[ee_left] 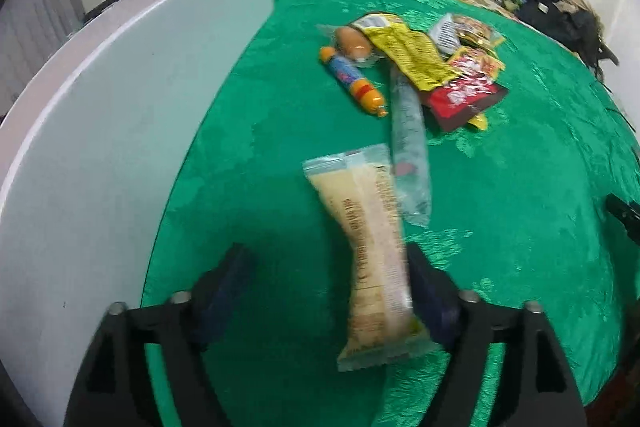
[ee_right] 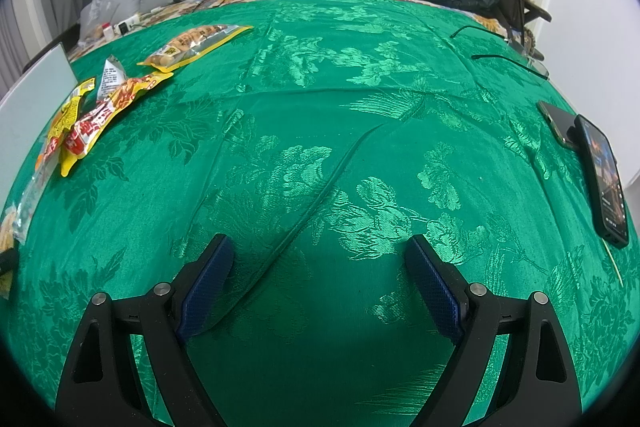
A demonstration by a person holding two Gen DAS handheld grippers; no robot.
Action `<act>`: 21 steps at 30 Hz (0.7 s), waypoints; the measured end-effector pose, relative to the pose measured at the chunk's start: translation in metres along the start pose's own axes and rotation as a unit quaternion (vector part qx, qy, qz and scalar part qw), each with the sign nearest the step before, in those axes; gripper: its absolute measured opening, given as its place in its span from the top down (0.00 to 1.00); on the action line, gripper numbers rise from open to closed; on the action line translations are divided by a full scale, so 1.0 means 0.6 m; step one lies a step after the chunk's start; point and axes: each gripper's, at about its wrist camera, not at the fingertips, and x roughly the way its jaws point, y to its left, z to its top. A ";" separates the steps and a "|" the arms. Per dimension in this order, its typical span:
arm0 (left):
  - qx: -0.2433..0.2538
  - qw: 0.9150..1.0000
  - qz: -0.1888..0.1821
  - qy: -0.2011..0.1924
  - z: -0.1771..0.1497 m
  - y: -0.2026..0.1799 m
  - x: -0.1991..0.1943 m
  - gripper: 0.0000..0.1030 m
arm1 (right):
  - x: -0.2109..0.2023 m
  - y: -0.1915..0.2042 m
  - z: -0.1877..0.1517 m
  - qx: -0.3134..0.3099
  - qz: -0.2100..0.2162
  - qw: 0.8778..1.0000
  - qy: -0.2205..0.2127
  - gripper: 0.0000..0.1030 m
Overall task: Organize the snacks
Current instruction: 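Grasp the cream-wrapped bar with the left tool and lift it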
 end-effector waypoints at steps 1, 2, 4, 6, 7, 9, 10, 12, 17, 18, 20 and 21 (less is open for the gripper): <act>-0.005 1.000 0.003 -0.002 -0.002 0.006 0.002 0.10 | 0.000 0.000 0.000 0.000 0.000 1.000 0.000 0.13; -0.008 1.000 0.006 -0.004 -0.006 0.012 0.003 0.07 | 0.000 0.000 0.000 0.000 0.000 1.000 0.000 0.13; -0.014 1.000 0.010 -0.009 -0.011 0.020 0.006 0.00 | 0.000 0.000 0.000 0.000 0.000 1.000 0.000 0.13; -0.013 1.000 0.010 -0.019 -0.017 0.022 0.004 0.00 | 0.000 0.000 0.000 0.000 0.000 1.000 0.000 0.13; -0.014 1.000 0.010 -0.023 -0.018 0.022 0.004 0.00 | 0.000 0.000 0.000 0.000 0.000 1.000 0.000 0.13; -0.013 1.000 0.010 -0.026 -0.019 0.023 0.003 0.00 | 0.000 0.000 0.000 0.000 0.000 1.000 0.000 0.13; -0.013 0.999 0.010 -0.028 -0.019 0.023 0.003 0.00 | 0.000 0.000 0.000 0.000 0.000 1.000 0.000 0.13; -0.012 0.999 0.010 -0.031 -0.021 0.024 0.002 0.00 | 0.000 0.000 0.000 0.000 0.000 1.000 0.000 0.13; -0.010 0.999 0.009 -0.035 -0.023 0.021 0.001 0.00 | 0.000 0.000 0.000 0.000 0.000 1.000 0.000 0.13; -0.010 0.999 0.009 -0.035 -0.022 0.021 0.001 0.00 | 0.000 0.000 0.000 0.000 0.000 1.000 0.000 0.13; -0.010 0.999 0.008 -0.031 -0.023 0.022 0.000 0.00 | -0.001 0.000 0.000 0.000 0.000 1.000 0.000 0.13; -0.010 0.999 0.008 -0.030 -0.024 0.022 -0.002 0.00 | 0.000 0.000 0.000 0.000 0.000 1.000 0.000 0.13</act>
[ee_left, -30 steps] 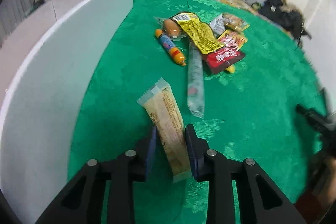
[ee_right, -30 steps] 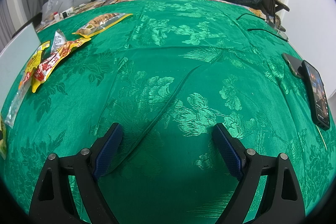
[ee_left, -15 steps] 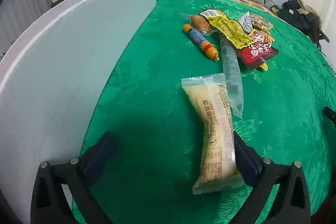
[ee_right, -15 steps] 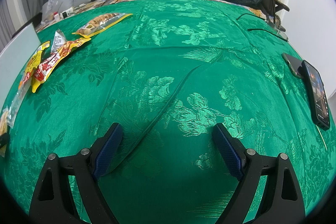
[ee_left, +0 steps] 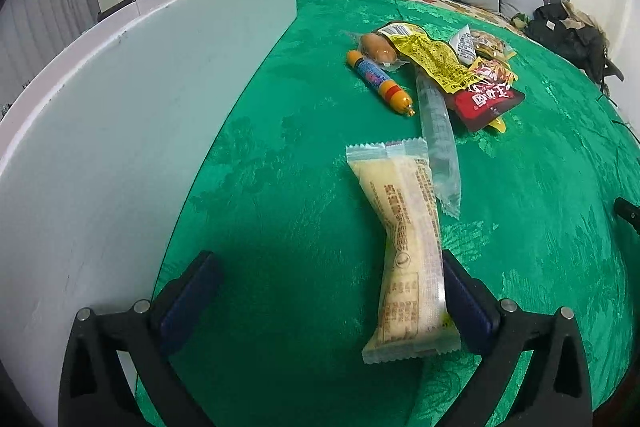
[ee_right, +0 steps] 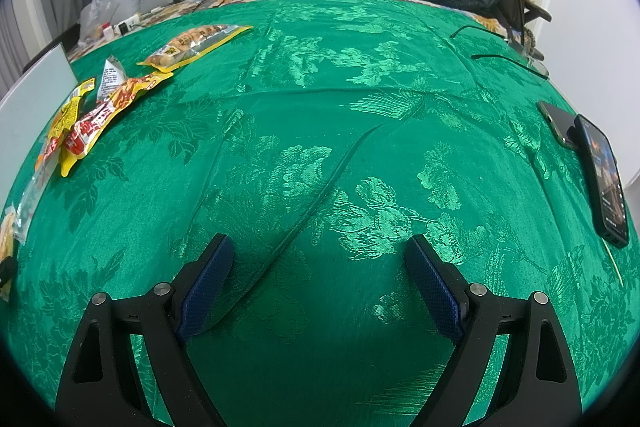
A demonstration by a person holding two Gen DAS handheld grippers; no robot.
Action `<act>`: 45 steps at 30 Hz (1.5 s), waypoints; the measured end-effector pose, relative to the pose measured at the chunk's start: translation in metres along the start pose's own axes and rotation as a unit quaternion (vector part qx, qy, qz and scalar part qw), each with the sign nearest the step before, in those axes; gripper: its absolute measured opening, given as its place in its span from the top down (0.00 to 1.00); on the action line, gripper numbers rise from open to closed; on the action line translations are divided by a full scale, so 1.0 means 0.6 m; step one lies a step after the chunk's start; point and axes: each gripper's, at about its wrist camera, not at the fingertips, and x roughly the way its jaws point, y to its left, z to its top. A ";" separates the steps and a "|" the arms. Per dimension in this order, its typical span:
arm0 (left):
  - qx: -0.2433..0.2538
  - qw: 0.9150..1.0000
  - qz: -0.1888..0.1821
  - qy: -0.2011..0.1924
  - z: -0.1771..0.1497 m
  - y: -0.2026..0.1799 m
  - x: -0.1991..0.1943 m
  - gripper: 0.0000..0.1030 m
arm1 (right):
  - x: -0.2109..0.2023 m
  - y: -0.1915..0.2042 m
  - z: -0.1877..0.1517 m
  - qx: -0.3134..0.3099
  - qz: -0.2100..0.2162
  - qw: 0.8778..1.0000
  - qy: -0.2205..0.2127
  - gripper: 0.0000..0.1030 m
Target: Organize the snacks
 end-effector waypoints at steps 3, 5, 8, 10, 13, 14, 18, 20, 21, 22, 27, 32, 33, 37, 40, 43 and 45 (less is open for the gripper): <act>0.002 1.000 -0.001 -0.001 -0.003 0.000 -0.002 0.00 | 0.000 0.000 0.000 0.000 -0.001 1.000 0.000 0.13; 0.001 1.000 -0.001 -0.004 -0.005 -0.001 -0.003 0.00 | 0.000 0.000 0.000 0.000 -0.001 1.000 0.000 0.13; 0.001 1.000 0.000 -0.013 -0.007 -0.001 -0.003 0.00 | 0.000 0.000 0.000 0.000 -0.001 1.000 0.000 0.13; 0.000 1.000 0.001 -0.015 -0.007 -0.001 -0.002 0.00 | 0.000 0.000 0.000 0.000 -0.001 1.000 0.000 0.13; 0.000 1.000 0.001 -0.016 -0.008 0.000 -0.003 0.00 | 0.000 0.000 0.000 0.000 -0.001 1.000 0.000 0.12; 0.000 1.000 0.001 -0.017 -0.008 0.000 -0.003 0.00 | -0.001 0.000 0.000 0.000 -0.001 1.000 0.000 0.12; 0.000 1.000 0.001 -0.018 -0.009 0.000 -0.003 0.00 | 0.000 0.000 0.000 0.000 -0.001 1.000 0.000 0.12; 0.000 1.000 0.001 -0.016 -0.009 0.000 -0.003 0.00 | 0.000 0.000 0.000 0.000 -0.001 1.000 0.000 0.12; -0.001 1.000 0.001 -0.013 -0.009 0.002 -0.003 0.00 | 0.000 0.000 0.000 0.000 -0.001 1.000 0.000 0.12; -0.002 1.000 0.001 -0.008 -0.009 0.001 -0.003 0.00 | 0.000 0.000 0.000 0.000 -0.001 1.000 0.000 0.12; 0.011 1.000 -0.009 0.016 -0.014 0.002 -0.011 0.00 | 0.000 0.000 -0.002 -0.001 -0.001 1.000 0.002 0.10; 0.016 1.000 -0.011 0.008 -0.020 0.003 -0.014 0.00 | -0.004 -0.001 0.000 0.003 -0.011 1.000 0.023 0.11; 0.017 1.000 -0.012 0.006 -0.021 0.003 -0.015 0.00 | -0.012 0.009 0.005 0.018 -0.023 0.999 0.042 0.11; 0.022 0.999 -0.016 0.019 -0.022 0.004 -0.018 0.00 | -0.052 0.092 0.021 0.072 0.113 0.989 0.057 0.11; 0.033 0.999 -0.023 0.037 -0.029 0.006 -0.025 0.00 | -0.043 0.200 0.045 0.061 0.231 0.964 0.121 0.13; 0.039 0.998 -0.027 0.042 -0.036 0.006 -0.031 0.00 | -0.014 0.294 0.068 0.047 0.275 0.945 0.172 0.14; 0.039 0.998 -0.028 0.043 -0.038 0.007 -0.032 0.00 | 0.008 0.350 0.080 0.023 0.265 0.946 0.186 0.15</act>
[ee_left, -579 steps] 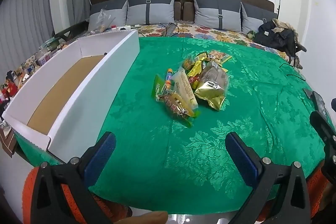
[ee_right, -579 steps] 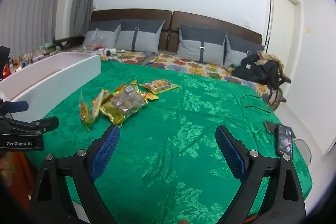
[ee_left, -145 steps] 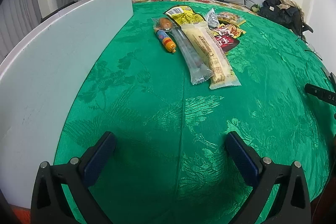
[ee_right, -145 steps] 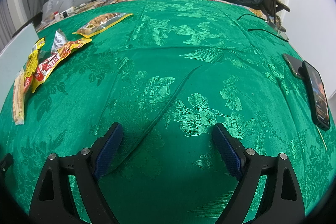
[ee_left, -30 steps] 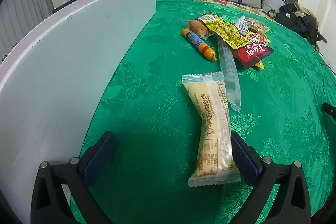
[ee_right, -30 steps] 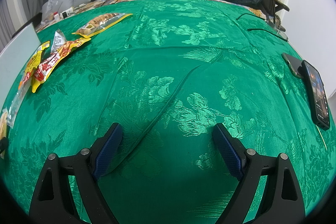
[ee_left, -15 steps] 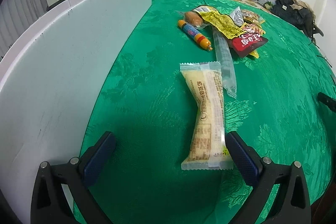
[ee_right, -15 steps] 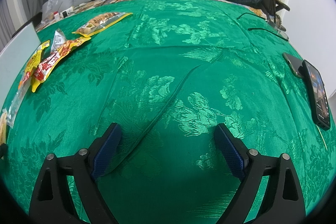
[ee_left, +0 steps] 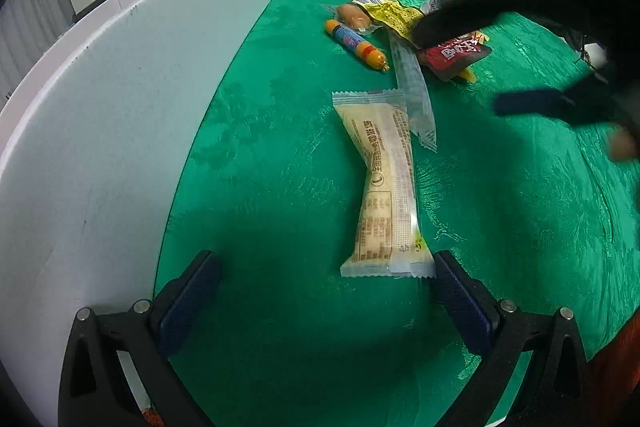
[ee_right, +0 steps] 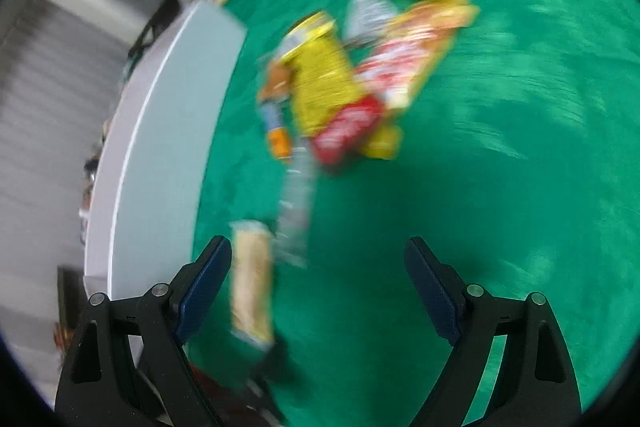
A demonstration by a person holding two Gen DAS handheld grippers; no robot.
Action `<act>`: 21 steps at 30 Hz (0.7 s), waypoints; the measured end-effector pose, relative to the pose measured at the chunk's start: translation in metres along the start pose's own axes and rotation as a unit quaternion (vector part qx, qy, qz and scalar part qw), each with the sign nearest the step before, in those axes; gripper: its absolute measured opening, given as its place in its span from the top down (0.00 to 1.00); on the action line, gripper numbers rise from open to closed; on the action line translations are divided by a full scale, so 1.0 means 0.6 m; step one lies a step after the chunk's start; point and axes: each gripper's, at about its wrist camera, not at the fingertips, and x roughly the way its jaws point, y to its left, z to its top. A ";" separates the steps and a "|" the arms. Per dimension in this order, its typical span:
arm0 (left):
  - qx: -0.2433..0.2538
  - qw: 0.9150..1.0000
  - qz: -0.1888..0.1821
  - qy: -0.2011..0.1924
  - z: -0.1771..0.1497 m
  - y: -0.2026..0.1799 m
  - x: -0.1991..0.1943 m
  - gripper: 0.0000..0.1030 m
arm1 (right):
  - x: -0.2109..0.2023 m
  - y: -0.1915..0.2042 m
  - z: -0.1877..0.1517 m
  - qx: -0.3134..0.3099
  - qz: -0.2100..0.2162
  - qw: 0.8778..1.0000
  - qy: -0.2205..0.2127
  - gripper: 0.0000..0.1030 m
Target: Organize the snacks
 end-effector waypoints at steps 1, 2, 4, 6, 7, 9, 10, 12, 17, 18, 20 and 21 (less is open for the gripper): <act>0.000 1.000 0.000 0.000 0.000 -0.001 0.000 0.00 | 0.015 0.011 0.006 -0.004 -0.008 1.000 0.008 0.27; 0.000 1.000 0.000 -0.001 -0.001 -0.001 -0.001 0.00 | 0.036 0.022 0.012 -0.003 -0.013 1.000 0.022 0.37; 0.001 1.000 0.000 -0.002 -0.002 0.000 -0.001 0.00 | 0.059 0.029 0.017 0.004 -0.025 0.999 0.039 0.59; 0.002 1.000 0.000 -0.002 -0.003 0.000 -0.003 0.00 | 0.062 0.040 0.021 -0.008 -0.046 0.999 0.028 0.59; 0.002 1.000 -0.001 -0.002 -0.003 0.000 -0.003 0.00 | 0.062 0.043 0.021 -0.015 -0.052 0.998 0.026 0.61; 0.003 1.000 -0.002 -0.001 -0.004 0.000 -0.005 0.00 | 0.060 0.042 0.017 -0.023 -0.064 0.997 0.032 0.78; 0.003 1.000 -0.002 0.000 -0.004 0.000 -0.006 0.00 | 0.057 0.036 0.012 -0.025 -0.057 0.997 0.038 0.78; 0.002 1.000 -0.002 0.002 -0.004 0.000 -0.007 0.00 | 0.046 0.016 0.003 -0.023 -0.045 0.997 0.056 0.80; 0.000 1.000 -0.002 0.007 0.000 0.000 -0.009 0.00 | 0.006 -0.032 -0.040 -0.040 -0.025 0.995 0.088 0.80; 0.000 1.000 -0.002 0.007 -0.003 0.001 -0.009 0.00 | -0.010 -0.048 -0.051 -0.041 -0.019 0.995 0.091 0.80; -0.002 1.000 -0.001 0.007 -0.003 -0.002 -0.008 0.00 | -0.036 -0.075 -0.080 -0.042 -0.011 0.995 0.092 0.80; -0.003 1.000 0.000 0.007 -0.003 -0.005 -0.007 0.00 | -0.050 -0.089 -0.096 -0.041 -0.011 0.995 0.091 0.80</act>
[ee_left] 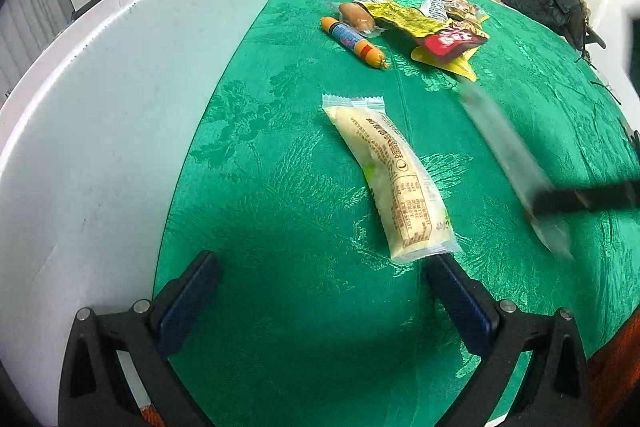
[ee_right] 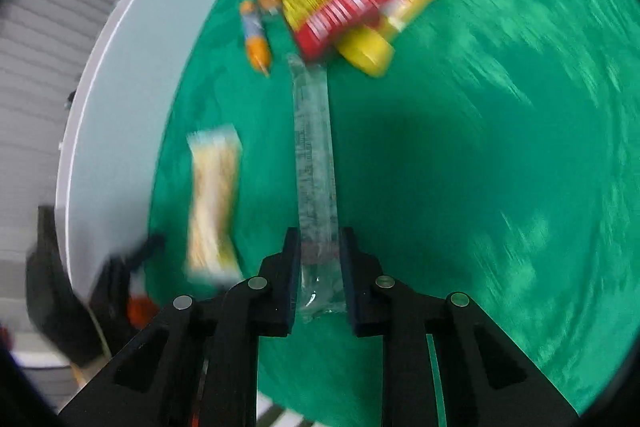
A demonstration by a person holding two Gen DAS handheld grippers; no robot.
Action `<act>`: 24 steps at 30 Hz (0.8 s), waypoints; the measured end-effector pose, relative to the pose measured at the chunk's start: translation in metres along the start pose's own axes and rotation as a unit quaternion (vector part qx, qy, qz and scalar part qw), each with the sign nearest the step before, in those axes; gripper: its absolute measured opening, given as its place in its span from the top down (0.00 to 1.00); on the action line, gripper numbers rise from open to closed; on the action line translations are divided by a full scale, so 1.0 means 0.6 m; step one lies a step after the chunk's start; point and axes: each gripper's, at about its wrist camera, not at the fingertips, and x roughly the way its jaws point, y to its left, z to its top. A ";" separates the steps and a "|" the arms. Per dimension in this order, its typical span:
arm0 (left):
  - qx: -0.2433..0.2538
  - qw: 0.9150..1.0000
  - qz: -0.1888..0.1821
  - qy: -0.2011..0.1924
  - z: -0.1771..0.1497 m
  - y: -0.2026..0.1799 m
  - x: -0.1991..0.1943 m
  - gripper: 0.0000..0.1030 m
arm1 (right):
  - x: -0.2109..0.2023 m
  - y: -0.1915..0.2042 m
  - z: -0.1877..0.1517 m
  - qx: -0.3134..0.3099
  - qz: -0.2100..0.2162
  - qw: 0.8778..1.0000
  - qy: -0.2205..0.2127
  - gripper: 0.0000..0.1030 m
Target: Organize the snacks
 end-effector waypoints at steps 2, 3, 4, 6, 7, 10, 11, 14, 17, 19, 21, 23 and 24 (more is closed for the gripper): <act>-0.001 1.000 0.000 -0.001 -0.001 0.005 -0.001 0.00 | -0.026 -0.028 -0.045 0.003 -0.009 1.000 -0.012 0.80; 0.000 1.000 -0.001 -0.003 -0.001 0.004 -0.001 0.00 | -0.039 -0.043 -0.062 0.005 -0.019 1.000 -0.022 0.80; 0.000 1.000 -0.004 -0.004 0.000 0.001 -0.001 0.00 | -0.050 -0.054 -0.076 0.007 -0.032 0.999 -0.034 0.80; 0.000 1.000 -0.012 -0.009 0.002 -0.004 0.001 0.00 | -0.076 -0.080 -0.088 0.006 -0.081 0.994 -0.071 0.80; 0.001 1.000 -0.017 -0.012 0.002 -0.006 0.000 0.00 | -0.084 -0.087 -0.090 -0.001 -0.111 0.990 -0.087 0.80; 0.014 1.000 -0.015 -0.018 0.000 -0.020 0.002 0.00 | -0.107 -0.119 -0.083 -0.031 -0.232 0.960 -0.153 0.80; 0.022 0.999 -0.011 -0.021 -0.002 -0.024 0.002 0.00 | -0.110 -0.134 -0.082 -0.032 -0.251 0.953 -0.167 0.80; 0.023 0.999 -0.013 -0.026 -0.001 -0.028 0.001 0.00 | -0.127 -0.176 -0.085 -0.006 -0.229 0.946 -0.229 0.76; 0.022 0.999 -0.011 -0.034 0.003 -0.031 0.004 0.00 | -0.119 -0.178 -0.090 -0.014 -0.230 0.939 -0.257 0.52; 0.021 0.999 -0.010 -0.039 0.002 -0.032 0.006 0.00 | -0.107 -0.173 -0.089 -0.023 -0.241 0.934 -0.263 0.32; 0.020 0.999 -0.010 -0.045 0.003 -0.033 0.007 0.00 | -0.103 -0.160 -0.088 -0.020 -0.240 0.934 -0.262 0.29; 0.019 0.999 -0.009 -0.049 0.003 -0.034 0.008 0.00 | -0.102 -0.160 -0.091 -0.018 -0.239 0.935 -0.261 0.26; 0.018 0.998 -0.008 -0.051 0.003 -0.034 0.008 0.00 | -0.090 -0.158 -0.073 -0.019 -0.239 0.935 -0.260 0.25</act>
